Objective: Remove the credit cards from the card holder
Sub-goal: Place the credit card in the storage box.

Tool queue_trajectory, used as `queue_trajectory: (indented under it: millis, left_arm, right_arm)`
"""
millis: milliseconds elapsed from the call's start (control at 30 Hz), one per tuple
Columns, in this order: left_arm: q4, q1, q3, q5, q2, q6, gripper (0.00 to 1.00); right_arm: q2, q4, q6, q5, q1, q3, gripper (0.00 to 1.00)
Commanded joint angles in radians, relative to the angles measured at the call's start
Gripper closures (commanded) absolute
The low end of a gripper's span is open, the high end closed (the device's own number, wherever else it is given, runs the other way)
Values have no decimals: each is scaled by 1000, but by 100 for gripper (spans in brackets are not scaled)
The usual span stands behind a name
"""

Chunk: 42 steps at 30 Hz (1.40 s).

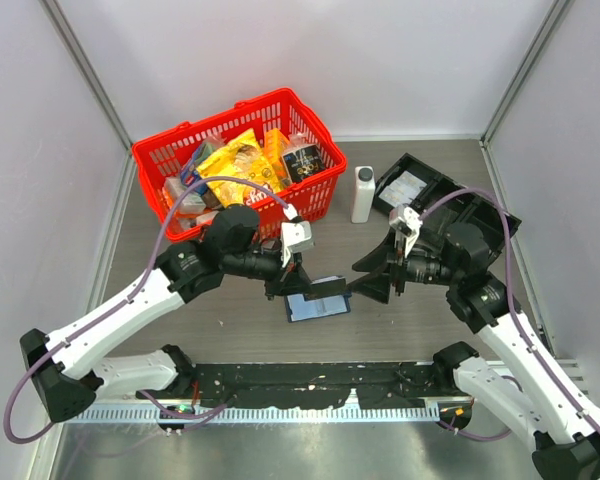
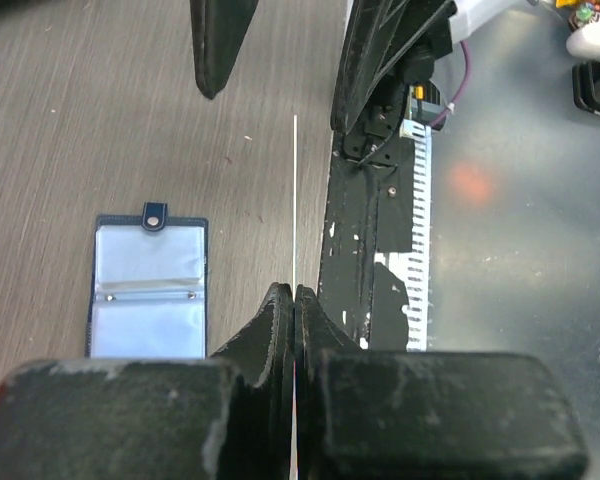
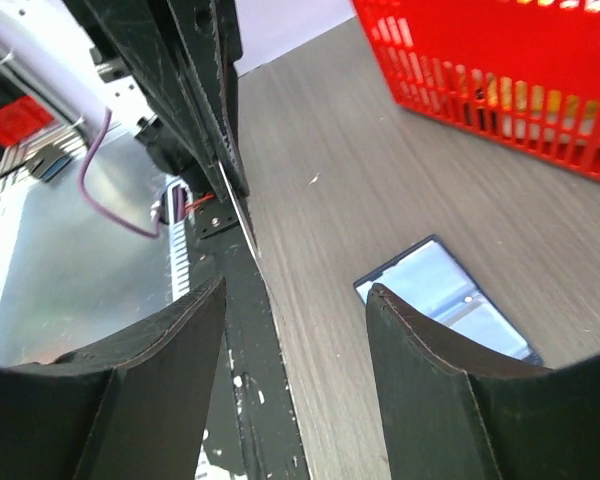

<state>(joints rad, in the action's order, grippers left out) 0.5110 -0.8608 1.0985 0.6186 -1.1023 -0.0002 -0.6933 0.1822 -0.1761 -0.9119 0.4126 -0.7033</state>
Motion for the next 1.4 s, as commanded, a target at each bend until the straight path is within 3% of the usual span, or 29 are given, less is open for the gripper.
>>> queue_trajectory:
  millis: [0,167,300,367,433,500,567,733,833,933,1000,1133,1367]
  left_arm:
    - [69,3,61,90,-19,98,100]
    - [112,3,112,125,-51,124,100]
    - [132,3,139,145,-70,140,100]
    - [129,3,143,158,-73,138,100]
    - [115,3,133,164,-70,140,100]
    - [112,2,124,152,-65,141,100]
    - [107,3,112,92,-53,137,99]
    - [11,3,25,-161,30,75,43]
    - [-75,6,-35,-371,97,30,20]
    - [-143,20,-78,-609,154,-32,7]
    - [-183,25,-109,-821,188,-56,2]
    - [-247,31,-166,-1054,248,-64,0]
    - [-347,31,-249,-1209,324,-24,0]
  right_arm:
    - [-25,-6,66,-131,25,-58,37]
    - [-72,14,102,-157,77,-81,40]
    - [-107,20,124,-133,127,-91,48]
    - [-124,25,133,-122,144,-97,56]
    - [-140,30,141,-124,153,-104,81]
    - [-144,31,142,-105,153,-110,99]
    - [-147,42,148,-82,153,-117,99]
    - [-178,102,145,46,143,-143,99]
    - [-215,161,121,143,100,-163,99]
    - [-274,197,67,186,-18,-183,99]
    - [-311,223,35,218,-96,-209,99]
    - [-391,258,-28,301,-242,-263,99]
    - [-525,310,-121,534,-397,-346,99]
